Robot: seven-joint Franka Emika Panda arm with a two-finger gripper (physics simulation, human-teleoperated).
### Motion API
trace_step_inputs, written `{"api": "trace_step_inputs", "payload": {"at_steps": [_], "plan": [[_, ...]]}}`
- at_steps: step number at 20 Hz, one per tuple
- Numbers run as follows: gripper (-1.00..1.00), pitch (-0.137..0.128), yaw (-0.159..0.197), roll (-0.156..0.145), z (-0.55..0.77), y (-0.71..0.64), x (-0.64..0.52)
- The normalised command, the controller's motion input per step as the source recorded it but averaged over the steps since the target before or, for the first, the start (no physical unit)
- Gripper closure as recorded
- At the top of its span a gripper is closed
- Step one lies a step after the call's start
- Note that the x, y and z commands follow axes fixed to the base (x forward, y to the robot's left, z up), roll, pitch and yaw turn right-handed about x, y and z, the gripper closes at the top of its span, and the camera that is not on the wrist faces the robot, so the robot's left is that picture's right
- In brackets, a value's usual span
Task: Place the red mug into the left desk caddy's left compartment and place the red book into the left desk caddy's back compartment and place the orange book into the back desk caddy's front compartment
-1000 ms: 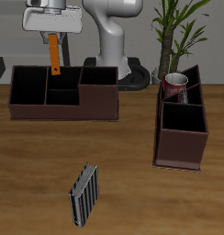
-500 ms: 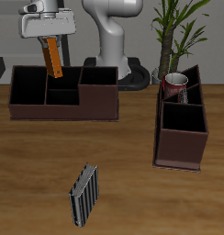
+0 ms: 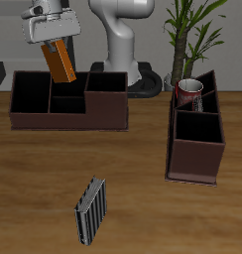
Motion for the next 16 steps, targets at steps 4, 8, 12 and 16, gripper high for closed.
{"api": "trace_step_inputs", "payload": {"at_steps": [4,8,12,16], "plan": [[1.0,0.027,0.201,-0.007,-0.08,-0.1,0.01],[1.0,0.019,0.141,-0.038,0.01,-0.35,0.14],[1.0,0.048,-0.014,-0.045,0.11,-0.46,0.13],[1.0,-0.03,0.128,-0.048,0.31,-0.49,0.08]]}}
